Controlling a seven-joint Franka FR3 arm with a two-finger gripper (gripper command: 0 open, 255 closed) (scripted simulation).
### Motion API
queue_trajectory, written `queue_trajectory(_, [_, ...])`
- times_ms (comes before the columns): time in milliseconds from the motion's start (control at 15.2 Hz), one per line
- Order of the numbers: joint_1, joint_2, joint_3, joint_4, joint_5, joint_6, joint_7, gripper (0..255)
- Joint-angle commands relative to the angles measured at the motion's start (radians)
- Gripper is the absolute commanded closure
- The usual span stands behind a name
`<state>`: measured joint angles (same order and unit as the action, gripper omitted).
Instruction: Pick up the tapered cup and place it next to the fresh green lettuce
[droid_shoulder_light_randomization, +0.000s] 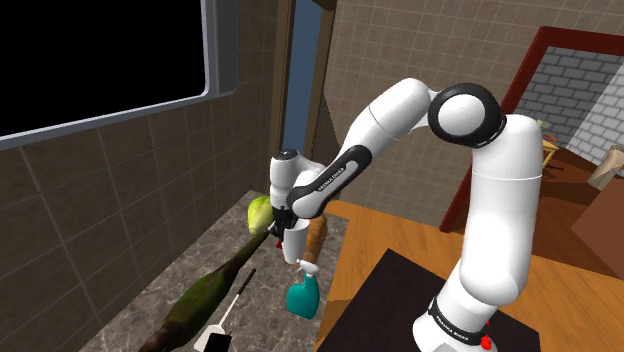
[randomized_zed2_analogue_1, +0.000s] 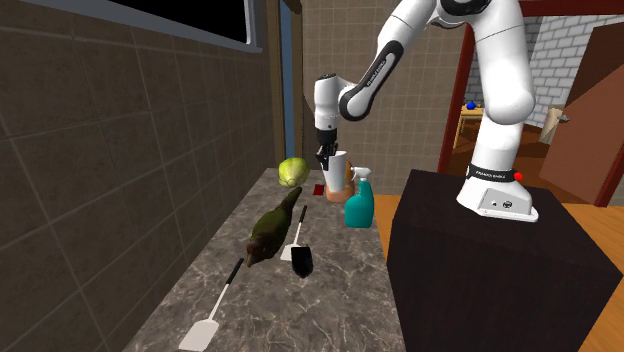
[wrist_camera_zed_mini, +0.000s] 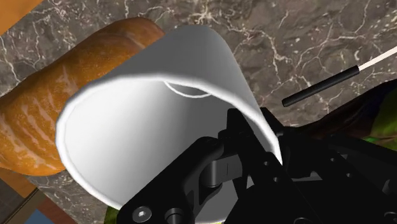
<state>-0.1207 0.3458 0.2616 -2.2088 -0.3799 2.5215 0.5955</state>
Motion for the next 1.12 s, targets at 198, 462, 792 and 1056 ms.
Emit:
queue_trajectory(198, [0.014, 0.068, -0.028, 0.005, -0.043, 0.046, 0.037, 255])
queue_trajectory(462, [0.028, 0.117, -0.048, 0.015, -0.074, 0.083, 0.063, 255])
queue_trajectory(792, [0.034, 0.138, -0.057, 0.02, -0.086, 0.098, 0.074, 255])
queue_trajectory(1056, [0.034, 0.138, -0.057, 0.02, -0.087, 0.098, 0.074, 255])
